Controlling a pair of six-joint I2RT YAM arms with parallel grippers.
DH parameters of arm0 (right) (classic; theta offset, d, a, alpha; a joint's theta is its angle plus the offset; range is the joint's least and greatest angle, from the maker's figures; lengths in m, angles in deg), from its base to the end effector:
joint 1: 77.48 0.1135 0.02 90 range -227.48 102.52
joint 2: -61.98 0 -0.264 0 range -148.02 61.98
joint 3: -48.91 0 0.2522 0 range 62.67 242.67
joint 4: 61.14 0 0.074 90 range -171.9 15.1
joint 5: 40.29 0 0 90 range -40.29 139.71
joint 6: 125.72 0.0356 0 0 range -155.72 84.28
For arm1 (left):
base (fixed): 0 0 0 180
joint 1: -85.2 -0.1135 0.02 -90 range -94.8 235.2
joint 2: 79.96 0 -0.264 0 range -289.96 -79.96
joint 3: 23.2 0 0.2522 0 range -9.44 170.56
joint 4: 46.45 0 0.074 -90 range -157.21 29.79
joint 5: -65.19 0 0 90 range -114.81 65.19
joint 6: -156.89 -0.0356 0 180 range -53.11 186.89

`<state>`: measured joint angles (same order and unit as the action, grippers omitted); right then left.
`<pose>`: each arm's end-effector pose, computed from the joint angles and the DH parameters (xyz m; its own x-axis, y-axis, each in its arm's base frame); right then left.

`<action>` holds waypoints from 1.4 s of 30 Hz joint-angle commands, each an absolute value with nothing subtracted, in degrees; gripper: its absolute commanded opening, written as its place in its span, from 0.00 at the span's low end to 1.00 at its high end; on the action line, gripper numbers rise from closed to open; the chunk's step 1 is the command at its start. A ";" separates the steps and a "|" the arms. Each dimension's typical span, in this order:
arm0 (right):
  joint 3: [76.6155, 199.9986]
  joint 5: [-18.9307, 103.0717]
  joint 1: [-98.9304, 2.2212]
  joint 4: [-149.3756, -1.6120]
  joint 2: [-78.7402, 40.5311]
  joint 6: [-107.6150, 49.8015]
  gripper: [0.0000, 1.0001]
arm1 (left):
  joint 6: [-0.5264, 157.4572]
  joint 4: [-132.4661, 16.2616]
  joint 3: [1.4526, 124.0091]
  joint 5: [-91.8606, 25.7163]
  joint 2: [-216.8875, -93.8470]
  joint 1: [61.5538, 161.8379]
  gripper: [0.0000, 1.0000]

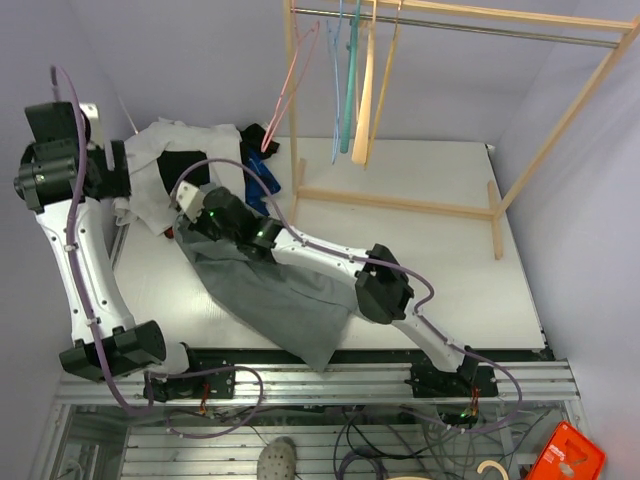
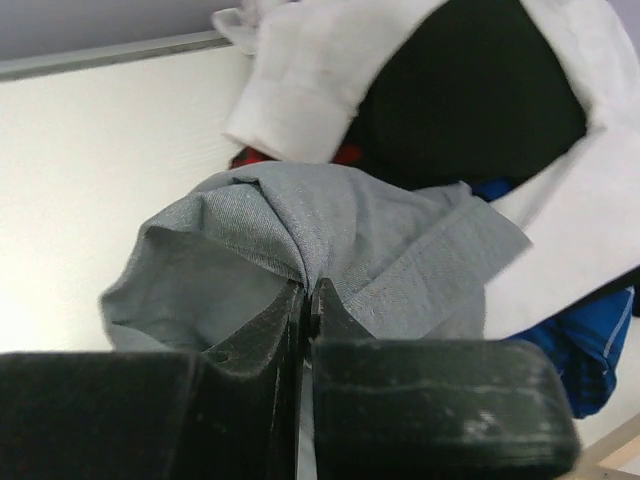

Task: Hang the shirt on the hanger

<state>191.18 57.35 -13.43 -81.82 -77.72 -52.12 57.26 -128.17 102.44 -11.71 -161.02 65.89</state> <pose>0.2568 0.5169 0.2616 0.1055 -0.4227 -0.9001 -0.8403 0.4461 -0.3080 0.2288 0.0887 0.4857 -0.6442 -0.0531 -0.7630 -0.3903 0.8807 0.2683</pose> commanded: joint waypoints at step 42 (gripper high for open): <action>196.73 57.21 -24.50 -70.23 -77.78 -30.52 0.00 | 76.74 -98.91 55.57 3.18 -140.60 105.94 0.91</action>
